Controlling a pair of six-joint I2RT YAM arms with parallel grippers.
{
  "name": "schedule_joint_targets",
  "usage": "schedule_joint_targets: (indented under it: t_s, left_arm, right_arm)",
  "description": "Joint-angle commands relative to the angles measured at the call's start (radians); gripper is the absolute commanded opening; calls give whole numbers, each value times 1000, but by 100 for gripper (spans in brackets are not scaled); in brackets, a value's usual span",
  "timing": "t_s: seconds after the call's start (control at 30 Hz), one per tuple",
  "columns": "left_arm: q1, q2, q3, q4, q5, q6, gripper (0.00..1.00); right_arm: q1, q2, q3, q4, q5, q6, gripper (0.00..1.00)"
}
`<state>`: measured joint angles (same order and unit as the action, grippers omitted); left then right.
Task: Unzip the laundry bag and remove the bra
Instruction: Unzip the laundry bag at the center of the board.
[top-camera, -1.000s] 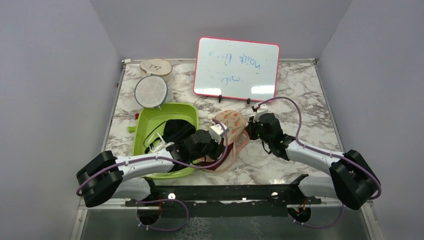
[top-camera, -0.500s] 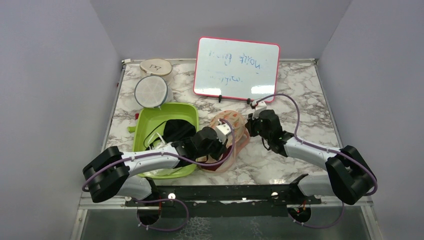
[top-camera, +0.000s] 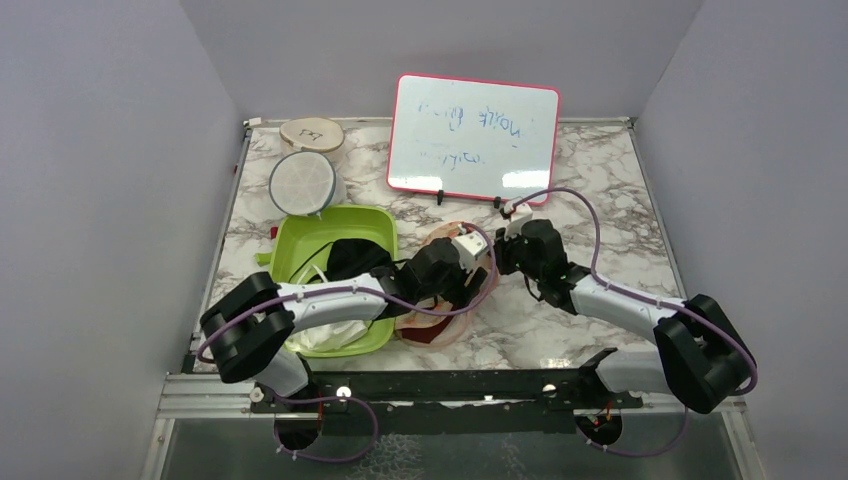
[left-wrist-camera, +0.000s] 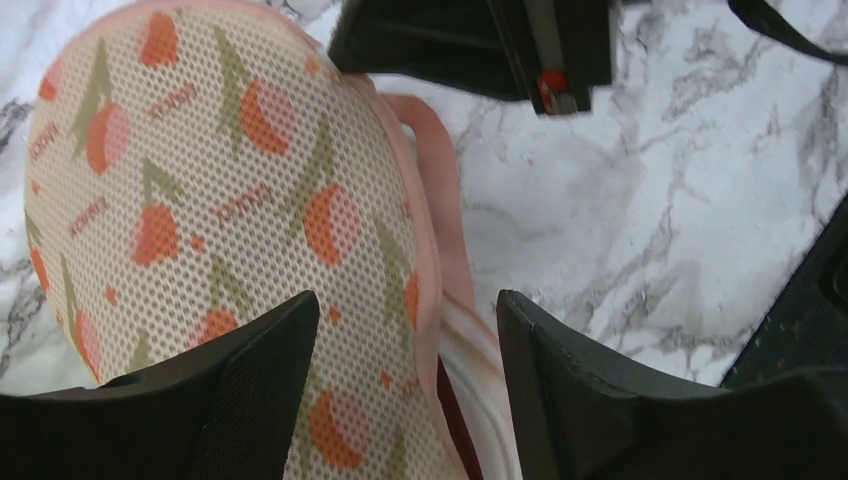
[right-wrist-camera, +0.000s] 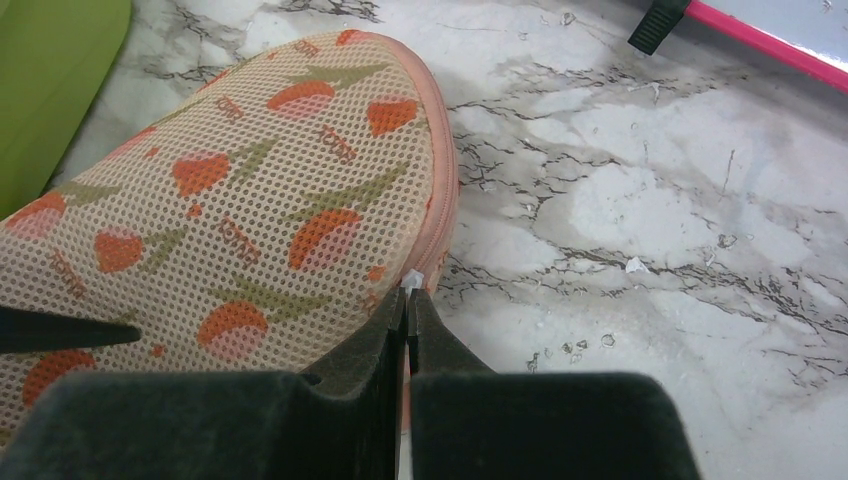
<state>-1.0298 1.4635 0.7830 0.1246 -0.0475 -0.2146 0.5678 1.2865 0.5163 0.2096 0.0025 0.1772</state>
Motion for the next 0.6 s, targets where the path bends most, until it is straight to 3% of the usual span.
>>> schedule_joint_targets:
  t_s: [0.0, 0.23, 0.33, 0.47, 0.57]
  left_arm:
    - [-14, 83, 92, 61, -127, 19, 63]
    - [-43, 182, 103, 170, -354, 80, 67]
    - [-47, 210, 94, 237, -383, 83, 79]
    - [-49, 287, 130, 271, -371, 83, 79]
    - [-49, 314, 146, 271, -409, 69, 70]
  right_arm:
    - [0, -25, -18, 25, -45, 1, 1]
    - [0, -54, -31, 21, -29, 21, 1]
    - [0, -58, -35, 20, -25, 23, 1]
    - [0, -59, -36, 17, -32, 27, 1]
    - [0, -57, -39, 17, -36, 29, 1]
